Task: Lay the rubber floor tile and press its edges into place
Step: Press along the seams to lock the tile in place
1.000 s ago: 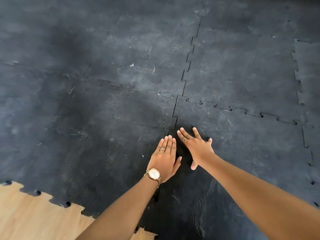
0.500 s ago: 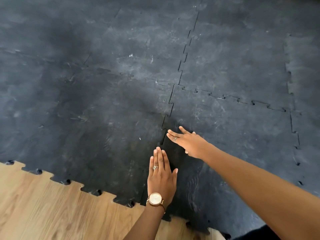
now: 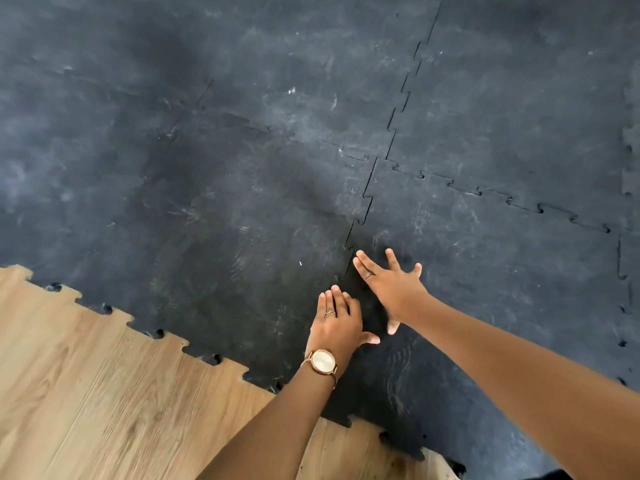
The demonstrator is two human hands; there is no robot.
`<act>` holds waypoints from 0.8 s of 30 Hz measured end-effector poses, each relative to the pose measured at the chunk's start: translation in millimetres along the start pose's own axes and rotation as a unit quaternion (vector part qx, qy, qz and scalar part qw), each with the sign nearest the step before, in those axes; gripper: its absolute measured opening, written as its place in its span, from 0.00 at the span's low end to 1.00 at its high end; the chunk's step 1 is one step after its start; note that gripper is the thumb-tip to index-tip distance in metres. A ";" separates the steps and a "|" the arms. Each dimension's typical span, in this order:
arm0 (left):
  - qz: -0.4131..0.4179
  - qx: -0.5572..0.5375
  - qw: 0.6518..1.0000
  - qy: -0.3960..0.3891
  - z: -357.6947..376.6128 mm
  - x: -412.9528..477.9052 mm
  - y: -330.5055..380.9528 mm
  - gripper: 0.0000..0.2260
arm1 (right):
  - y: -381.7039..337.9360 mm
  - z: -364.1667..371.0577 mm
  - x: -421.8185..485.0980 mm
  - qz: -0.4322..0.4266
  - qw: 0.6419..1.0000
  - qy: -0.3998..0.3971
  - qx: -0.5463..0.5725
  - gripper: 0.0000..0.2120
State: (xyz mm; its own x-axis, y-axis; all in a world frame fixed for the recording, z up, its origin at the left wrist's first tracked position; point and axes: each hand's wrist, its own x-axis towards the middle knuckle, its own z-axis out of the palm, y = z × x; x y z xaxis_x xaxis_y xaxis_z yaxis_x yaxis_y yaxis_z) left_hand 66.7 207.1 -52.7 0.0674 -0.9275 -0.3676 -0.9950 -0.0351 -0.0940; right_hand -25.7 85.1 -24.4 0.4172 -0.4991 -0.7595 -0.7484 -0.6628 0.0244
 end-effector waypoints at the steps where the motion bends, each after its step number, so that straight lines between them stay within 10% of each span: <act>1: -0.006 -0.010 1.000 0.011 0.6 -4.3 1.9 0.41 | 0.6 1.1 -1.5 0.000 1.000 0.006 0.005 0.69; 13: -0.001 -0.143 0.987 0.077 50.1 -77.2 17.1 0.30 | -13.4 33.6 -18.2 0.026 0.970 0.072 0.233 0.44; 24: 0.012 -0.129 0.990 0.062 75.6 -96.3 15.6 0.29 | -58.5 47.3 -8.9 0.125 0.949 0.110 0.266 0.53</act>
State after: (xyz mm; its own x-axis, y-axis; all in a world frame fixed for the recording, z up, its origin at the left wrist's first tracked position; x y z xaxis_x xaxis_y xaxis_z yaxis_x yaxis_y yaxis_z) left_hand 50.4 324.0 -88.7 0.0498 -0.9675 -0.2481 -0.9833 -0.0911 0.1578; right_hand -10.0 154.8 -49.8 0.2466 -0.7473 -0.6170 -0.9682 -0.1619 -0.1909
